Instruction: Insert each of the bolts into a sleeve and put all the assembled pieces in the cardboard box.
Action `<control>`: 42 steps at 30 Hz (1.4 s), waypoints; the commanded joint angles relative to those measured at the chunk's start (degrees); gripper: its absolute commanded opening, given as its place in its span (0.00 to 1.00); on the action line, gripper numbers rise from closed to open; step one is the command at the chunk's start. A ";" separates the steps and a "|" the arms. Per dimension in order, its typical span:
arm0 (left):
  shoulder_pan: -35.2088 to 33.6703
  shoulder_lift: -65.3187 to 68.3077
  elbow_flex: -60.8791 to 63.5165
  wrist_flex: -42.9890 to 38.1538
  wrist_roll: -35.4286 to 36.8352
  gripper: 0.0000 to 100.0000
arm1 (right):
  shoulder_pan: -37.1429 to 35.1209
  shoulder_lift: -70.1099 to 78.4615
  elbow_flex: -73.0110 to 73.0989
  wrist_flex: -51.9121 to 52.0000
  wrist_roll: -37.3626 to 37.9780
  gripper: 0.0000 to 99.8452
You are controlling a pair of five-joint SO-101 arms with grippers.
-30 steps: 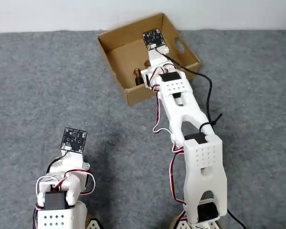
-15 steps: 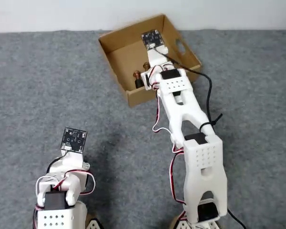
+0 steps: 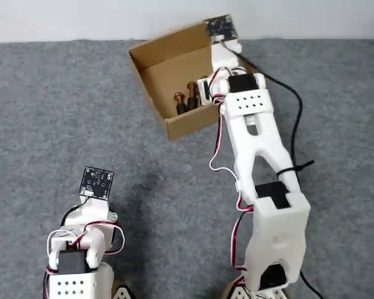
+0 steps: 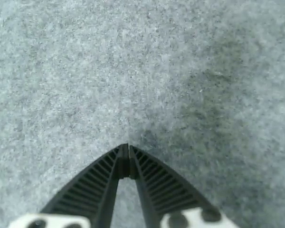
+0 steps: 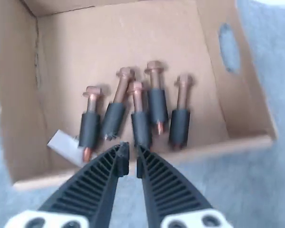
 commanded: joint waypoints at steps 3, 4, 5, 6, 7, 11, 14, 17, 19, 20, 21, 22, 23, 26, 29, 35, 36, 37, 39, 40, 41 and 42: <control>-0.26 -0.35 -0.31 -1.41 -0.53 0.01 | 1.01 -8.40 -1.32 11.21 -8.70 0.01; -0.26 -0.35 -0.31 -1.41 -0.53 0.01 | 1.54 -9.19 -1.32 12.70 -10.02 0.01; -0.26 -0.35 -0.31 -1.41 -0.53 0.01 | 1.80 -10.07 -1.32 13.93 -11.16 0.01; -0.26 -0.35 -0.31 -1.41 -0.53 0.01 | 1.89 -11.21 -1.32 15.16 -12.13 0.01; -0.26 -0.35 -0.31 -1.41 -0.53 0.01 | 1.89 -12.53 -1.32 15.96 -13.01 0.01; -0.26 -0.35 -0.31 -1.41 -0.53 0.01 | 1.89 -17.89 -1.23 19.12 -14.59 0.01; -0.26 -0.35 -0.31 -1.41 -0.53 0.01 | 2.42 -21.76 -1.14 22.73 -15.30 0.01; -0.26 -0.35 -0.31 -1.41 -0.53 0.01 | 3.74 -26.24 0.53 25.54 -17.14 0.01; -0.26 -0.35 -0.31 -1.41 -0.53 0.01 | 4.53 -30.11 3.52 26.15 -17.58 0.01; -0.26 -0.35 -0.31 -1.41 -0.53 0.01 | 5.23 -32.40 5.71 25.89 -17.49 0.01; -0.26 -0.35 -0.31 -1.41 -0.53 0.01 | 5.93 -34.95 8.09 25.54 -17.41 0.01; -0.26 -0.35 -0.31 -1.41 -0.53 0.01 | 6.55 -37.23 10.64 24.84 -17.32 0.01; -0.26 -0.35 -0.31 -1.41 -0.53 0.01 | 7.52 -39.60 13.63 23.78 -17.23 0.01; -0.26 -0.35 -0.31 -1.41 -0.53 0.01 | 10.07 -46.81 24.18 18.86 -14.95 0.01; -0.26 -0.35 -0.31 -1.41 -0.53 0.01 | 12.00 -53.85 36.31 10.77 -12.31 0.01; -0.26 -0.35 -0.31 -1.41 -0.53 0.01 | 13.14 -65.80 61.63 -2.33 -10.55 0.01; -0.26 -0.35 -0.31 -1.41 -0.53 0.01 | 13.14 -67.91 65.32 -3.82 -10.55 0.01; -0.26 -0.35 -0.31 -1.41 -0.53 0.01 | 13.23 -70.02 68.84 -5.49 -10.55 0.01; -0.26 -0.35 -0.31 -1.41 -0.53 0.01 | 13.67 -74.42 76.22 -9.01 -10.46 0.01; -0.26 -0.35 -0.31 -1.41 -0.53 0.01 | 14.11 -76.53 80.00 -10.86 -10.46 0.01; -0.26 -0.35 -0.31 -1.41 -0.53 0.01 | 14.46 -78.55 83.87 -12.88 -10.37 0.01; -0.26 -0.35 -0.31 -1.41 -0.53 0.01 | 14.90 -80.57 87.56 -14.37 -10.37 0.01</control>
